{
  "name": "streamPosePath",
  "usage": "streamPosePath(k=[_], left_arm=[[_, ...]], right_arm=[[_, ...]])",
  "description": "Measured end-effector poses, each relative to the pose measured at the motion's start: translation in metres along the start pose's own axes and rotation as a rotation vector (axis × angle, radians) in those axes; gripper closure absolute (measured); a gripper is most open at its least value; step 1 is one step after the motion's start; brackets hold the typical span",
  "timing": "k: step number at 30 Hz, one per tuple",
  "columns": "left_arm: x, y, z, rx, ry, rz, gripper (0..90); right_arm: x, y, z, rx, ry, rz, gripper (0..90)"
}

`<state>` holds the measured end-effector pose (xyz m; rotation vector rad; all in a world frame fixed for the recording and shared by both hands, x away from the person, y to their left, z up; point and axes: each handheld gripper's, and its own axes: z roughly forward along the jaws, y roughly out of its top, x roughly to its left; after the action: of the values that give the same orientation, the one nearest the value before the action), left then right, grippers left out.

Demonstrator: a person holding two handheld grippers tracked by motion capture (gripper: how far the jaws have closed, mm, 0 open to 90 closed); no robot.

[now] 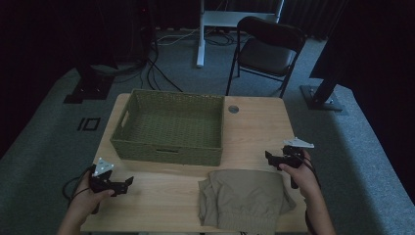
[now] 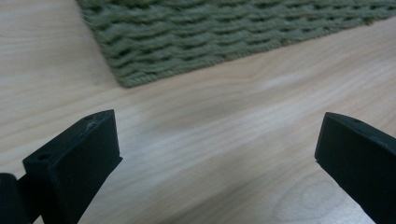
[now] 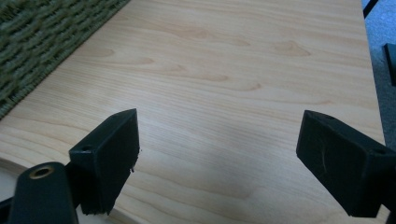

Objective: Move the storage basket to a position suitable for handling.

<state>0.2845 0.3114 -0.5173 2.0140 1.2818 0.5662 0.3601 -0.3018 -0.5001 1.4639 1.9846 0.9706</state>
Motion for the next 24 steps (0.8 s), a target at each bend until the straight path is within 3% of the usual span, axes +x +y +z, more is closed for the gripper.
streamPosePath(k=[8,12,24], left_arm=[[0.012,0.012,-0.01,-0.051,0.017,-0.008,0.8],[0.015,0.018,-0.017,-0.079,-0.009,-0.022,0.8],[0.019,0.047,-0.028,-0.102,-0.02,0.009,0.9]], right_arm=[[0.012,0.014,-0.007,-0.029,0.026,-0.013,12.9],[0.019,0.02,-0.01,-0.039,0.041,-0.017,12.9],[0.037,0.038,-0.016,-0.073,0.066,-0.053,12.9]])
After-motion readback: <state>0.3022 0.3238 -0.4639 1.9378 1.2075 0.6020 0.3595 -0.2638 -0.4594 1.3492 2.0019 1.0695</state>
